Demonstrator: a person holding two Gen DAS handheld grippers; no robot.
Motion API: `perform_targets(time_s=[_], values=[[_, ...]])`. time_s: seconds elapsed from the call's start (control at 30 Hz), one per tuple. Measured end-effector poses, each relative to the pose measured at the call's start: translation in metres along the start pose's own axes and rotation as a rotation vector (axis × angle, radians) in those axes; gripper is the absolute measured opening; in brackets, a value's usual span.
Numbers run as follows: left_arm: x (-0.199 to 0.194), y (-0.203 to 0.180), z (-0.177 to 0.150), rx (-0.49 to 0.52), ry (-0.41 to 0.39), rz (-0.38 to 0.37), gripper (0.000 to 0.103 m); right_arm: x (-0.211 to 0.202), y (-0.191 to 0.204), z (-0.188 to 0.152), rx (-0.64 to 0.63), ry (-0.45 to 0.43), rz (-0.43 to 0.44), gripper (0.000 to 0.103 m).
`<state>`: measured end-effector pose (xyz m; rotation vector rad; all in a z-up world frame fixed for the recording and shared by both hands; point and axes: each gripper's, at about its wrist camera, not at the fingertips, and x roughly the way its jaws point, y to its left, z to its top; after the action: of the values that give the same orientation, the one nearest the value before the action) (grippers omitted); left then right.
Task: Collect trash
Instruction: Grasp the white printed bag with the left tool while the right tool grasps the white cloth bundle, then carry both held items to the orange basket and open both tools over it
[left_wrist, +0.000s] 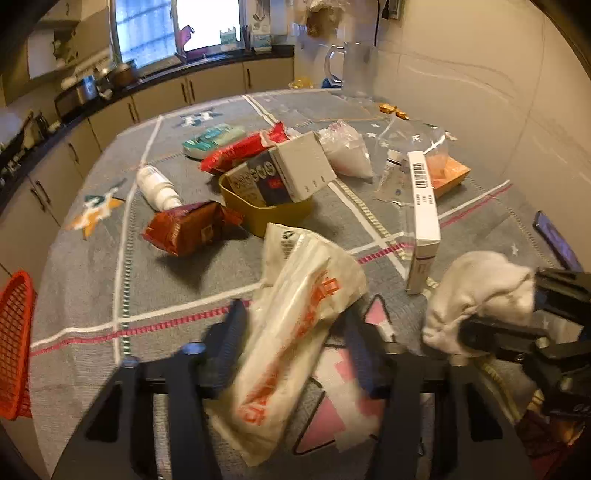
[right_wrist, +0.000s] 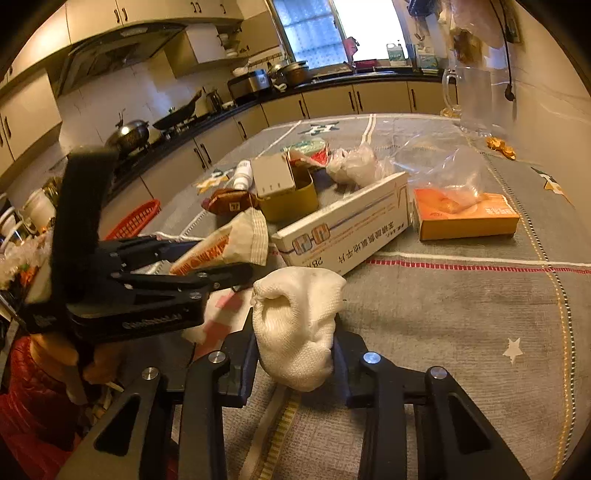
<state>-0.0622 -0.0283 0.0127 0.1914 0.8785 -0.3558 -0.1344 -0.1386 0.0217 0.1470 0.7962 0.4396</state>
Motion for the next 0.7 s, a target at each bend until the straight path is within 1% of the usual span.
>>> perform_targets(time_s=[0.13,0.2,0.33,0.47,0.6,0.7], values=[[-0.005,0.002,-0.001,-0.023,-0.014,-0.025,0.038,-0.008,0.001,0.003,-0.007,-0.026,-0.003,0.037],[-0.009,0.004,-0.002,-0.044,-0.028,-0.047,0.033,-0.010,0.001,0.005,-0.013,-0.037,-0.011,0.037],[-0.020,0.011,-0.004,-0.089,-0.057,-0.069,0.032,-0.014,0.002,0.011,-0.023,-0.055,-0.019,0.037],[-0.032,0.016,-0.006,-0.116,-0.086,-0.067,0.032,-0.016,0.005,0.015,-0.033,-0.061,-0.021,0.037],[-0.043,0.022,-0.008,-0.139,-0.117,-0.048,0.032,-0.016,0.015,0.021,-0.061,-0.069,-0.016,0.037],[-0.050,0.027,-0.008,-0.158,-0.133,-0.019,0.032,-0.014,0.022,0.026,-0.080,-0.068,-0.009,0.037]])
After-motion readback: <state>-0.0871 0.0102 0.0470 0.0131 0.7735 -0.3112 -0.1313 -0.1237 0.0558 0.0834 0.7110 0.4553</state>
